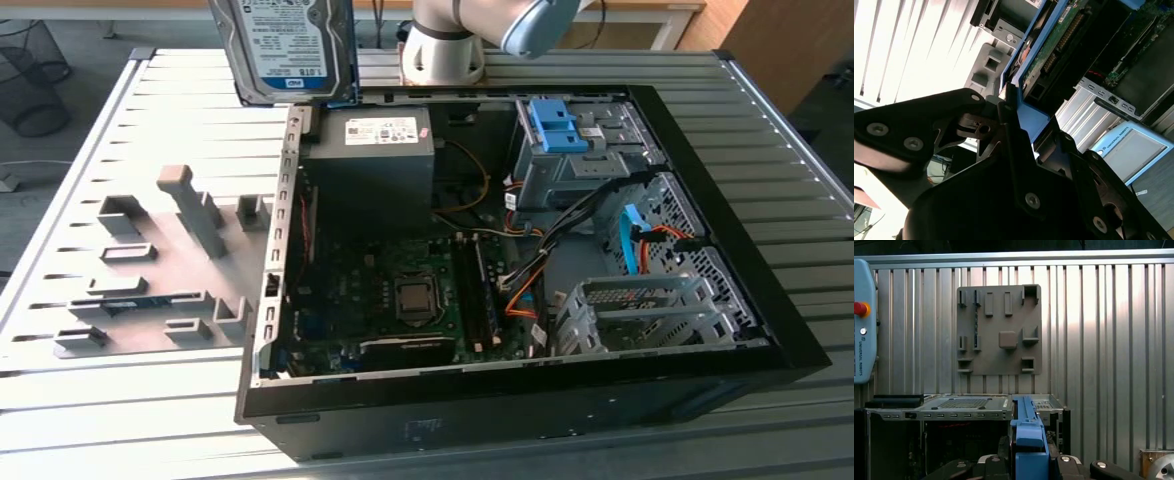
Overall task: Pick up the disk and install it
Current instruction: 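Pick up the disk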
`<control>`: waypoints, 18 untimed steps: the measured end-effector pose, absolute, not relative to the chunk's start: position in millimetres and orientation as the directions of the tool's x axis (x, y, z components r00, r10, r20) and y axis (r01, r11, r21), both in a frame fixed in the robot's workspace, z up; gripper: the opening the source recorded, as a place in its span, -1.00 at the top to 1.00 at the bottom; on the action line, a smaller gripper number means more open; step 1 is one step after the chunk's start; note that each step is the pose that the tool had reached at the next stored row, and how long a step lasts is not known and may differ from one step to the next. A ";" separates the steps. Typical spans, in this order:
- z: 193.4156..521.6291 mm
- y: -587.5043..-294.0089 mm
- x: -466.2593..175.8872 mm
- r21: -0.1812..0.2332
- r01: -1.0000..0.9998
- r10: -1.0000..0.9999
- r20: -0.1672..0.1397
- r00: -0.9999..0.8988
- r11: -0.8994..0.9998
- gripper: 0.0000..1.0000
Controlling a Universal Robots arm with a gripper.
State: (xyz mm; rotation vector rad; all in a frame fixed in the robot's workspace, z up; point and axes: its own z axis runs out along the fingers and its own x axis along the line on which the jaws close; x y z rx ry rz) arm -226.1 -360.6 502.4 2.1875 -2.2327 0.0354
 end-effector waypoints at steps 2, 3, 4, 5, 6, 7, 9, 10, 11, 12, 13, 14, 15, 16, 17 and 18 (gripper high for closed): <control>502.4 -360.6 -226.1 -0.005 -1.000 -0.999 0.027 -0.021 0.020 0.27; 502.4 -360.6 -226.1 -0.005 -1.000 -0.999 0.027 -0.021 0.020 0.27; 502.3 -360.8 -226.0 -0.005 -1.000 -0.999 0.027 -0.020 0.020 0.27; 502.4 -361.5 -226.0 -0.005 -1.000 -0.999 0.028 -0.020 0.020 0.27; 502.4 -362.4 -226.0 -0.005 -1.000 -0.999 0.029 -0.020 0.020 0.27; 502.4 -363.8 -226.1 -0.005 -1.000 -0.999 0.031 -0.020 0.020 0.27; 502.4 -367.0 -226.0 -0.005 -1.000 -0.999 0.036 -0.020 0.020 0.27; 502.4 -368.9 -226.1 -0.005 -1.000 -0.999 0.038 -0.020 0.020 0.27; 502.3 -370.8 -226.1 -0.006 -1.000 -0.999 0.040 -0.021 0.020 0.27; 502.3 -373.3 -226.1 -0.006 -1.000 -0.999 0.041 -0.021 0.020 0.27; 502.3 -375.8 -226.1 -0.006 -1.000 -0.999 0.042 -0.021 0.020 0.27; 502.3 -378.3 -226.1 -0.006 -1.000 -0.999 0.042 -0.021 0.020 0.27; 502.4 -380.8 -226.0 -0.005 -1.000 -0.999 0.043 -0.021 0.020 0.27; 502.3 -383.3 -226.0 -0.006 -1.000 -0.999 0.043 -0.020 0.020 0.27; 502.3 -385.9 -226.0 -0.006 -1.000 -0.999 0.043 -0.020 0.020 0.27; 502.3 -388.5 -225.9 -0.006 -1.000 -0.999 0.043 -0.020 0.020 0.27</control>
